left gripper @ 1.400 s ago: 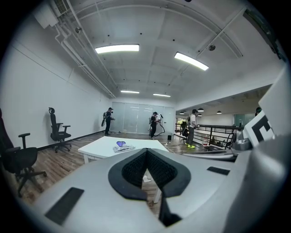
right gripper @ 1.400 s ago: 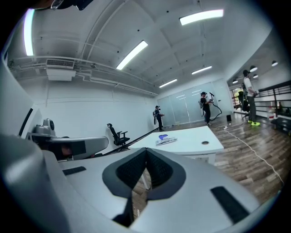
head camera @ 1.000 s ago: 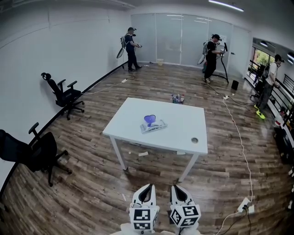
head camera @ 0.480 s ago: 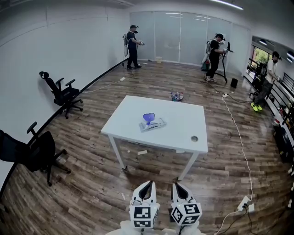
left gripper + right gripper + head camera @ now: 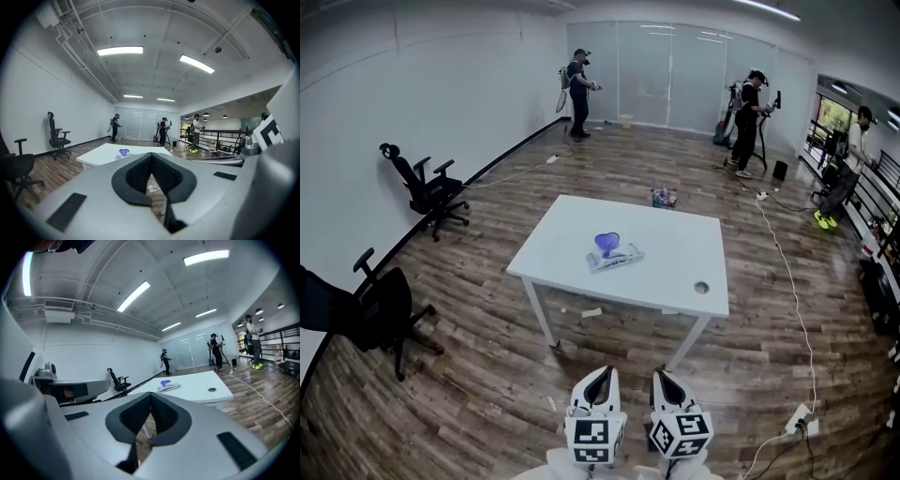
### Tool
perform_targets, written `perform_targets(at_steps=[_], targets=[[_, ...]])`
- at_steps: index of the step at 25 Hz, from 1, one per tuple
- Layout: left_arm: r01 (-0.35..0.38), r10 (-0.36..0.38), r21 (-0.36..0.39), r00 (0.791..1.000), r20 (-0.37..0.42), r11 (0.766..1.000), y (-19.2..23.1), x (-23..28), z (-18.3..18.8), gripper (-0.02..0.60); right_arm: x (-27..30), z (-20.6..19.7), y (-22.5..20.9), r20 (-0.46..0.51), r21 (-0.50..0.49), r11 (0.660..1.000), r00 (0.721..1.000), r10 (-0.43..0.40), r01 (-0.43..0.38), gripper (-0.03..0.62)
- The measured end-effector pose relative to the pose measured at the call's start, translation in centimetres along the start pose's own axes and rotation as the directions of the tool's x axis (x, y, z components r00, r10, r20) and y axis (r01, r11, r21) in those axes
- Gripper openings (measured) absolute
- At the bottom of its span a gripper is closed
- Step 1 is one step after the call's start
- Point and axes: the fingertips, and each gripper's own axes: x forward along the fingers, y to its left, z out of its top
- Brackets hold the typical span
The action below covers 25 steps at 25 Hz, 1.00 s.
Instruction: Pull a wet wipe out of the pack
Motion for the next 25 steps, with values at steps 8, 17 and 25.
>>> perform_targets(at_steps=[8, 17, 25], targets=[[0.005, -0.005, 0.009, 1.000, -0.007, 1.000, 1.7, 2.4, 0.2, 0.000, 2.7, 0.7, -0.4, 0.001, 0.008, 1.000, 1.000, -0.004, 0.004, 0.009], [0.010, -0.010, 0.002, 1.000, -0.017, 1.000, 3.6, 6.5, 0.6, 0.000, 6.9, 1.9, -1.6, 0.006, 0.018, 1.000, 1.000, -0.013, 0.013, 0.009], [0.012, -0.012, -0.003, 1.000, -0.022, 1.000, 5.2, 9.8, 1.0, 0.000, 10.4, 2.6, -2.5, -0.006, 0.026, 1.000, 1.000, -0.017, 0.017, 0.009]])
